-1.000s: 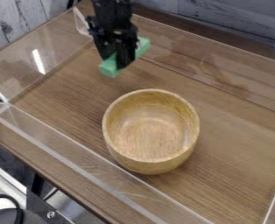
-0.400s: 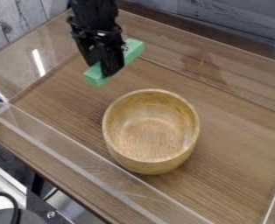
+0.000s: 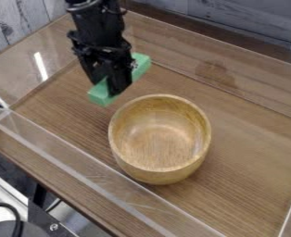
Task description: Put the green block in the brown bowl
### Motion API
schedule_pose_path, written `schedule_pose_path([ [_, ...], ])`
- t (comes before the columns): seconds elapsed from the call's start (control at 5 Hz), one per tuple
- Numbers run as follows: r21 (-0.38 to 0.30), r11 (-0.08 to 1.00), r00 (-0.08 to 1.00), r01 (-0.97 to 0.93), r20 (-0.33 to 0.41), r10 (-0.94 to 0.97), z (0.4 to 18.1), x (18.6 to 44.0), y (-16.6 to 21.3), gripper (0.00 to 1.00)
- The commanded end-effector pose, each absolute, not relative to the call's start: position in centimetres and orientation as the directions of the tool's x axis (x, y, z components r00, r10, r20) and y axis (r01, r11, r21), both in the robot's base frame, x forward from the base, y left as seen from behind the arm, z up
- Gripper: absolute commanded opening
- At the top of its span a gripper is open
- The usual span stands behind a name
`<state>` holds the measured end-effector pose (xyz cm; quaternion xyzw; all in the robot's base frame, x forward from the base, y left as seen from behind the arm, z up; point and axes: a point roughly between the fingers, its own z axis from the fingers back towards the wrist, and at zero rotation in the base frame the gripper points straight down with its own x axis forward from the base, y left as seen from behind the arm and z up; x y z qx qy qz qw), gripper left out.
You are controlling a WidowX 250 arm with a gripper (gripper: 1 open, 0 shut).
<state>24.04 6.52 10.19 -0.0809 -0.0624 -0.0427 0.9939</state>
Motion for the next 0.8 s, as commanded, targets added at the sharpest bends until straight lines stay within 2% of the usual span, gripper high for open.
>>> schedule_pose_path([
  [0.0, -0.116, 0.987, 0.983, 0.115, 0.156, -0.096, 11.7, 23.5, 6.0, 0.0],
  [0.4, -0.105, 0.985, 0.987, 0.133, 0.109, -0.122, 12.1, 21.5, 4.8, 0.0],
  [0.6, -0.154, 0.975, 0.983, 0.162, 0.11, -0.146, 12.8, 22.2, 4.8, 0.0],
])
